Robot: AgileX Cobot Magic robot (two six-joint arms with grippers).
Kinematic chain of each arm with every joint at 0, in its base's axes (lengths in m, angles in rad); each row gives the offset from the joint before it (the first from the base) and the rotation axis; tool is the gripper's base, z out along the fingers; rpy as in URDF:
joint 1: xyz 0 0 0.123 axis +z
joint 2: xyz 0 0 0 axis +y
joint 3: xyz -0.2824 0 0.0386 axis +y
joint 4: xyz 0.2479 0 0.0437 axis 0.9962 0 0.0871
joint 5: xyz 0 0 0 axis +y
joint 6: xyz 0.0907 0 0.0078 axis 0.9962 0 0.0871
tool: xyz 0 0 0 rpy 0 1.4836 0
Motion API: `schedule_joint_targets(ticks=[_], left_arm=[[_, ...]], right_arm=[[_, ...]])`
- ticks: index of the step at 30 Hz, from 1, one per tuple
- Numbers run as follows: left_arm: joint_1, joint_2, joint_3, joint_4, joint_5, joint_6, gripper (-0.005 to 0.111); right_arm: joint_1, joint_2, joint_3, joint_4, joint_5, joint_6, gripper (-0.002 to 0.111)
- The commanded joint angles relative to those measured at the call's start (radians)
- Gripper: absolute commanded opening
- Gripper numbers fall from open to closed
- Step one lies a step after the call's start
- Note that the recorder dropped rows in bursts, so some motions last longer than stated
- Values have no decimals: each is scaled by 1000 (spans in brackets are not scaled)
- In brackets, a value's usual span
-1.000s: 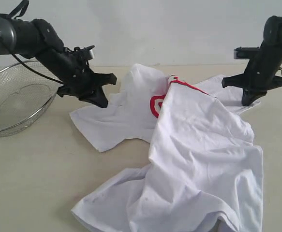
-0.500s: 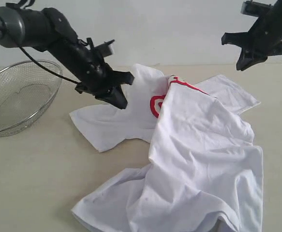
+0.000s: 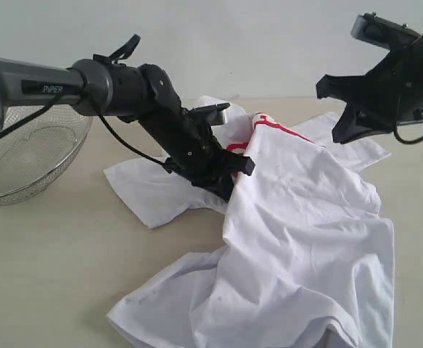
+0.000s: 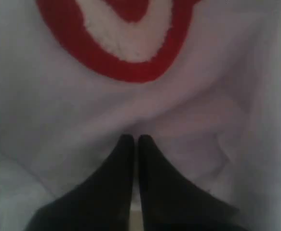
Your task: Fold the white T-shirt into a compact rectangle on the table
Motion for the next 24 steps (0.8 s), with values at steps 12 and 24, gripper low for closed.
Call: schedule_joint_targets(ticks=[12, 24], left_arm=[[-2, 49, -6, 178, 18, -116, 4], [97, 49, -6, 198, 76, -142, 4]], right_arm=[[172, -128, 242, 1, -167, -29, 0], [170, -128, 264, -18, -175, -29, 0]])
